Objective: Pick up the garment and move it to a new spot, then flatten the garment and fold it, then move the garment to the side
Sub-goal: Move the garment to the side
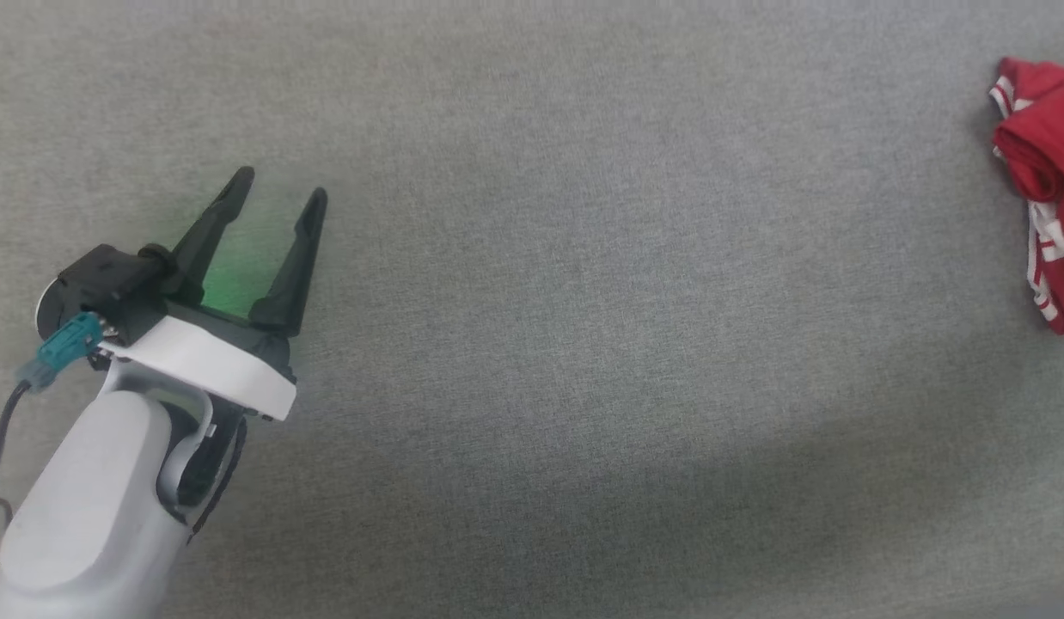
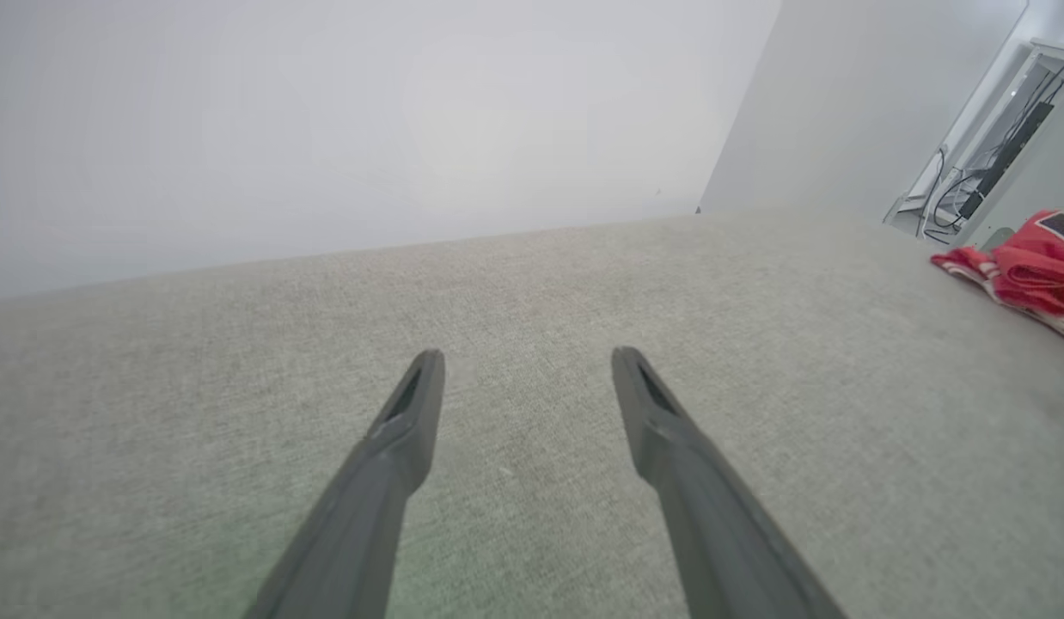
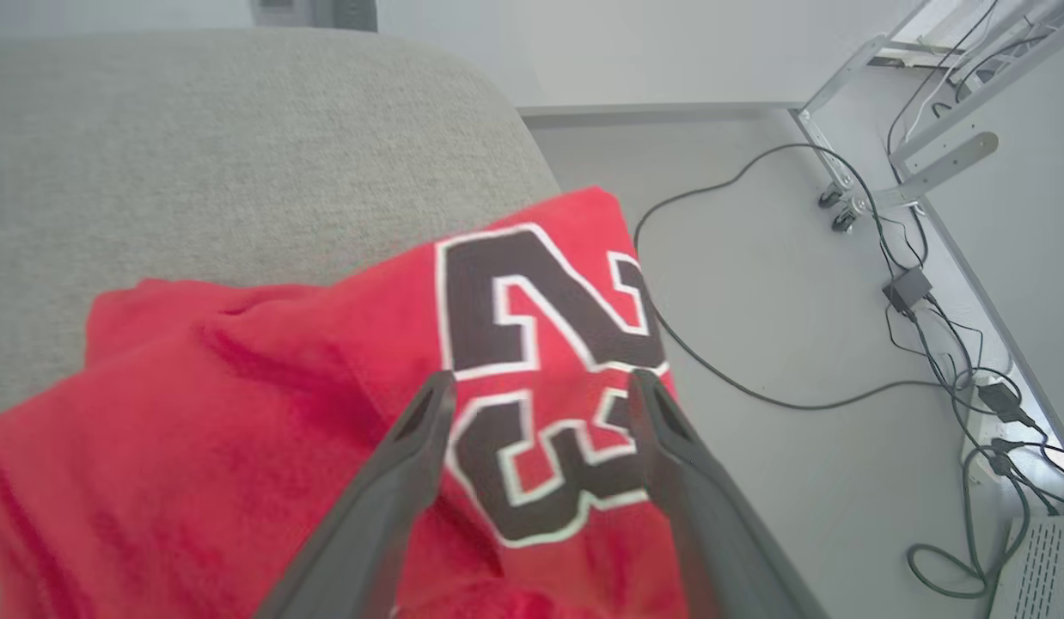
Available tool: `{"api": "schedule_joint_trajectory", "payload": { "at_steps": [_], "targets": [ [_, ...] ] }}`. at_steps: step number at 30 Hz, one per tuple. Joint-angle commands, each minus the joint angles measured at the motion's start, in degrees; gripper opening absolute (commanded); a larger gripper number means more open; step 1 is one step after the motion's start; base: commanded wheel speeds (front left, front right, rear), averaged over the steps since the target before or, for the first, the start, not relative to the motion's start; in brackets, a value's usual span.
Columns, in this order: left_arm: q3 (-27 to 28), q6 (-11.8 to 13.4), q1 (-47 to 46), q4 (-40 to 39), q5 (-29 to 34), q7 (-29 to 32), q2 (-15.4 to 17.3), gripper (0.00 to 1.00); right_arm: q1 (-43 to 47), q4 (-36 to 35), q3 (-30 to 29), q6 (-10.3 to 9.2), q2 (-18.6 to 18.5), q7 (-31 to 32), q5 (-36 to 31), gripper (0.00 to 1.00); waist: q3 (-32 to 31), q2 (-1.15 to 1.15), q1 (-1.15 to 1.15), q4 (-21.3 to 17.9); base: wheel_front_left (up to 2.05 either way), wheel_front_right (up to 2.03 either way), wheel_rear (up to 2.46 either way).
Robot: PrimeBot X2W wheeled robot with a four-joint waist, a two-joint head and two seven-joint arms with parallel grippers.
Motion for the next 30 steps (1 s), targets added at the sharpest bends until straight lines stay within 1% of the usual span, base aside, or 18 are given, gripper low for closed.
{"api": "schedule_joint_trajectory", "payload": {
  "at_steps": [1, 5, 7, 9, 11, 13, 15, 20, 23, 24, 28, 30],
  "targets": [
    [0.7, -0.1, 0.9, -0.3, 0.2, -0.2, -0.2, 1.00, -0.6, 0.3, 0.5, -0.01, 0.2, -0.8, 0.1, 1.00, -1.4, 0.00, 0.00, 0.4, 0.00, 0.00, 0.00],
    [2.7, -0.1, 2.9, -0.6, 0.3, -0.2, -0.6, 1.00, -0.2, -0.6, 2.4, -0.01, 1.2, -2.6, 1.7, 1.00, -4.2, 0.00, 0.00, 0.8, 0.00, 0.00, 0.00],
    [3.4, -0.1, 4.0, -0.9, 1.8, -0.2, -0.3, 1.00, 0.3, -1.5, 3.4, -0.01, 2.3, -3.5, 2.6, 1.00, -5.8, 0.00, 0.00, 0.9, 0.00, 0.00, 0.00],
    [5.5, -0.1, 5.6, -0.6, 1.4, -0.2, -0.9, 1.00, 1.4, -2.4, 4.9, -0.01, 3.2, -4.6, 3.5, 1.00, -7.5, 0.00, 0.00, 1.0, 0.00, 0.00, 0.00],
    [6.3, -0.1, 7.0, -0.8, 1.7, -0.2, -1.1, 1.00, 2.5, -3.9, 6.4, -0.01, 4.2, -6.2, 4.6, 1.00, -9.3, 0.00, 0.00, 1.3, 0.00, 0.00, 0.00],
    [8.7, 0.1, 8.5, -0.3, 2.6, -0.2, -1.2, 1.00, 4.0, -5.5, 8.0, -0.01, 4.9, -7.6, 6.0, 1.00, -11.0, 0.00, 0.00, 1.6, 0.00, 0.00, 0.00],
    [10.0, 0.0, 10.3, -0.4, 3.3, -0.2, -1.9, 1.00, 5.6, -7.1, 9.8, -0.01, 5.7, -8.9, 7.1, 1.00, -12.9, 0.00, 0.00, 1.9, 0.00, 0.00, 0.00],
    [13.2, 0.0, 14.6, -1.5, 6.2, -0.2, -3.6, 1.00, 10.8, -11.2, 13.2, -0.01, 6.3, -11.6, 9.7, 1.00, -17.3, 0.00, 0.00, 3.4, 0.00, 0.00, 0.00],
    [14.8, 0.0, 17.6, -2.2, 7.3, -0.2, -5.1, 1.00, 14.4, -13.6, 13.8, -0.01, 6.4, -13.4, 11.4, 1.00, -19.9, 0.00, 0.00, 4.5, 0.00, 0.00, 0.00],
    [16.1, 0.0, 19.7, -2.7, 8.0, -0.2, -5.6, 1.00, 17.0, -15.4, 14.0, -0.01, 6.6, -14.7, 12.2, 1.00, -21.6, 0.00, 0.00, 5.3, 0.00, 0.00, 0.00],
    [18.2, -0.1, 23.7, -3.1, 9.1, -0.2, -6.3, 1.00, 22.7, -18.9, 13.6, -0.01, 7.5, -17.0, 12.7, 1.00, -24.7, 0.00, 0.00, 6.7, 0.00, 0.00, 0.00],
    [19.3, -0.1, 25.7, -3.0, 9.5, -0.2, -6.1, 1.00, 25.8, -20.6, 13.2, -0.01, 7.7, -18.1, 12.3, 1.00, -26.2, 0.00, 0.00, 7.3, 0.00, 0.00, 0.00]
  ]
}}
